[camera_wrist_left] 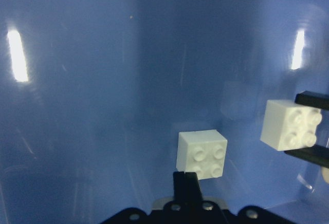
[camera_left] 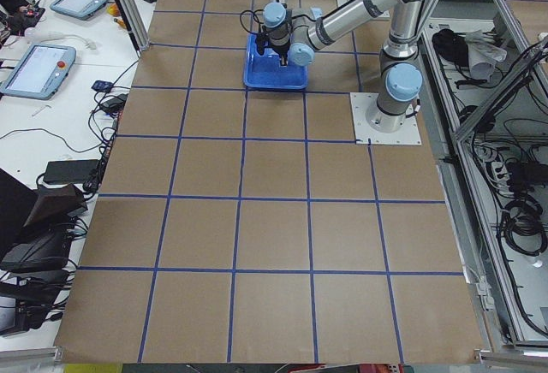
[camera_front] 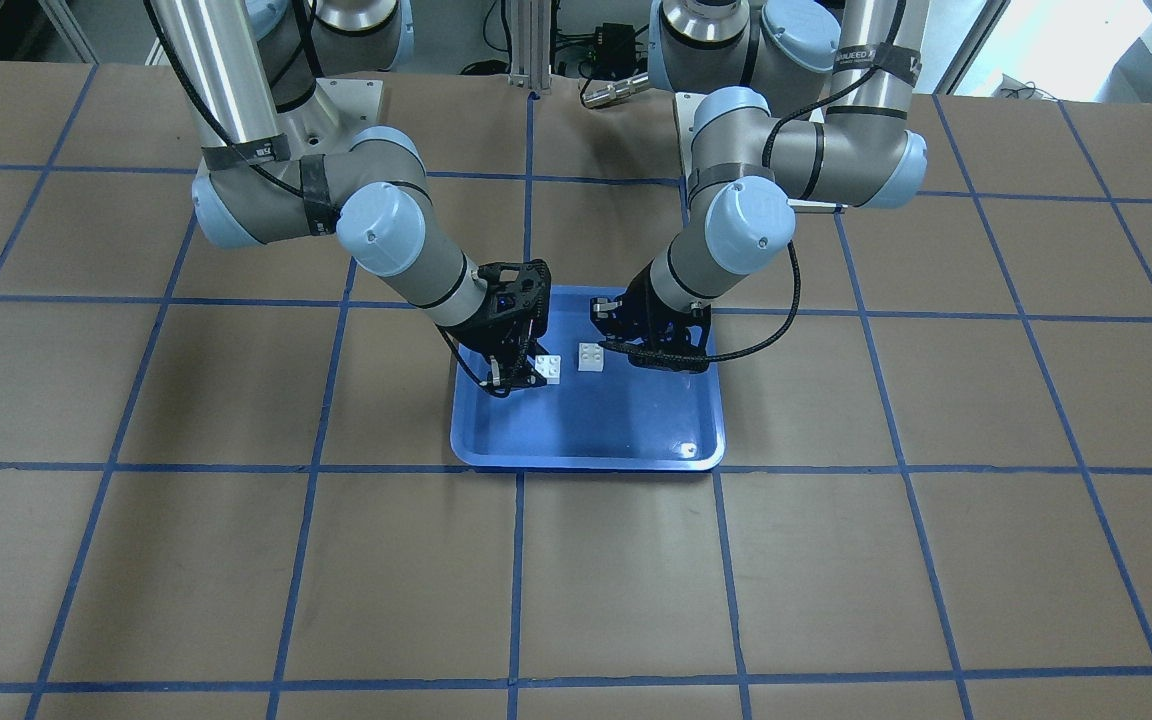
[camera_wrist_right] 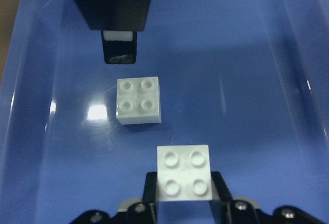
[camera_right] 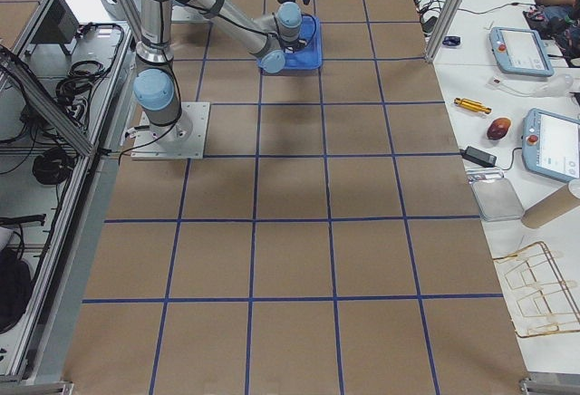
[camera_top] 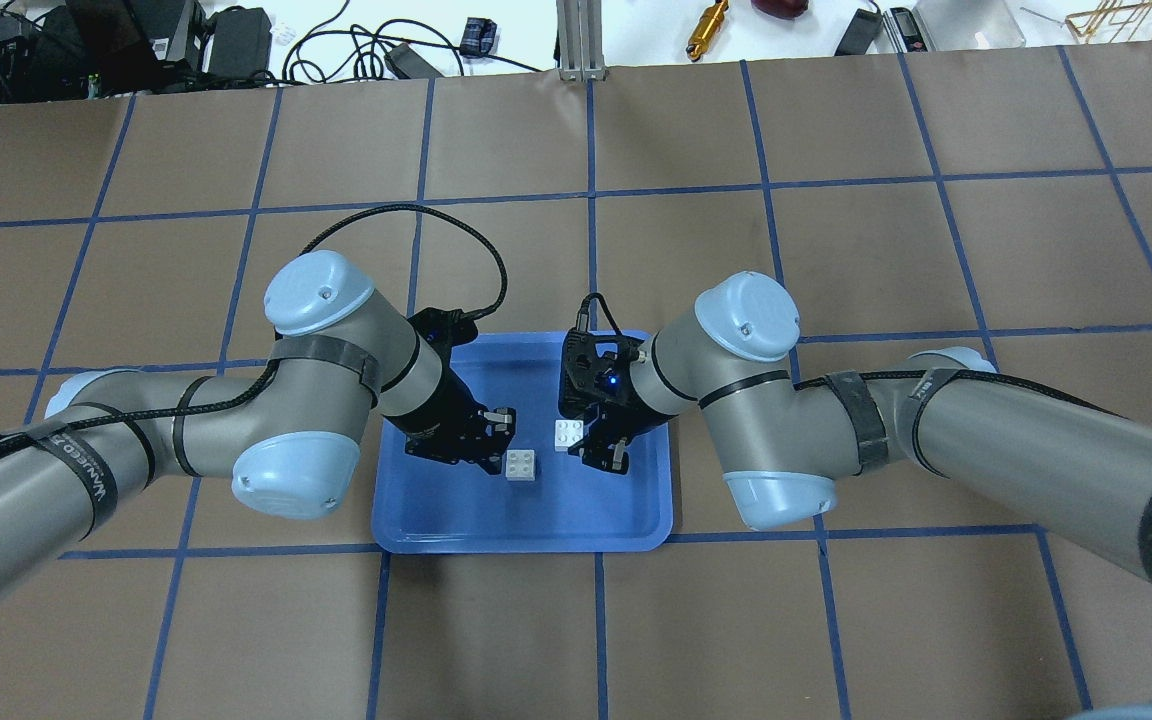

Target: Assemble white blocks and place on blue tray

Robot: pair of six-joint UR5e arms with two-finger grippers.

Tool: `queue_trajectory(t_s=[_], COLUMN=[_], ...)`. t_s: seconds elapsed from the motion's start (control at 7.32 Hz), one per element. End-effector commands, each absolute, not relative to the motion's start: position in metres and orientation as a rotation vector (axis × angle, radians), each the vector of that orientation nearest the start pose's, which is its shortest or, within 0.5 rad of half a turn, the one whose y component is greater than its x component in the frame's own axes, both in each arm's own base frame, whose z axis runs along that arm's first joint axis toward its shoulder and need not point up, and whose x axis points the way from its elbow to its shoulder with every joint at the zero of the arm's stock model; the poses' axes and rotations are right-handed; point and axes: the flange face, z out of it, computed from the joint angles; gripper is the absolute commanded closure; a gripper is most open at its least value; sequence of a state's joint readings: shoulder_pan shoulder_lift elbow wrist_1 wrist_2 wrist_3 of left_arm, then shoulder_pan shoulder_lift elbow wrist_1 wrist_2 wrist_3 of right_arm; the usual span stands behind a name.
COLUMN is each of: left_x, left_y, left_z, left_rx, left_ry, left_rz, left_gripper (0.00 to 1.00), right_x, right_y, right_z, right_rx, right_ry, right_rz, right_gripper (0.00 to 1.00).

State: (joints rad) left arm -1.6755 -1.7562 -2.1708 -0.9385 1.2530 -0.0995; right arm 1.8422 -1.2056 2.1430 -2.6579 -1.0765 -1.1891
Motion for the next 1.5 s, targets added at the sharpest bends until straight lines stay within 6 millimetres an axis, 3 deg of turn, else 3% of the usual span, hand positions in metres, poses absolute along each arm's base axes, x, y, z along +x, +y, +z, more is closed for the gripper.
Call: queue_trajectory(t_s=[0.0,0.27,0.82,1.37], left_x=[-0.209,-0.209,-0.212,-0.209], left_y=[-0.419,-0.419,-0.417,-0.426], left_z=[0.191,0.187,0.185,0.179], left_rx=[-0.056,-0.107,-0.111,-0.083], left_ry=[3.423,3.42,3.42,3.416], left_rz=[0.329,0.328,0.335,0.292], left_gripper=[1.0,1.0,1.0,1.0], right_x=[0.315,0.325,0.322,0.323], right_y=[-0.423,-0.418,-0.409,-0.409], right_z=[0.166,0.168,0.161,0.161], right_rx=[-1.867,-1.845,-1.836,-1.837], right_ry=[1.977,1.991,1.995,1.992], right_rz=[-0.473,-0.474,-0.455,-0.457], right_gripper=[1.0,1.0,1.0,1.0])
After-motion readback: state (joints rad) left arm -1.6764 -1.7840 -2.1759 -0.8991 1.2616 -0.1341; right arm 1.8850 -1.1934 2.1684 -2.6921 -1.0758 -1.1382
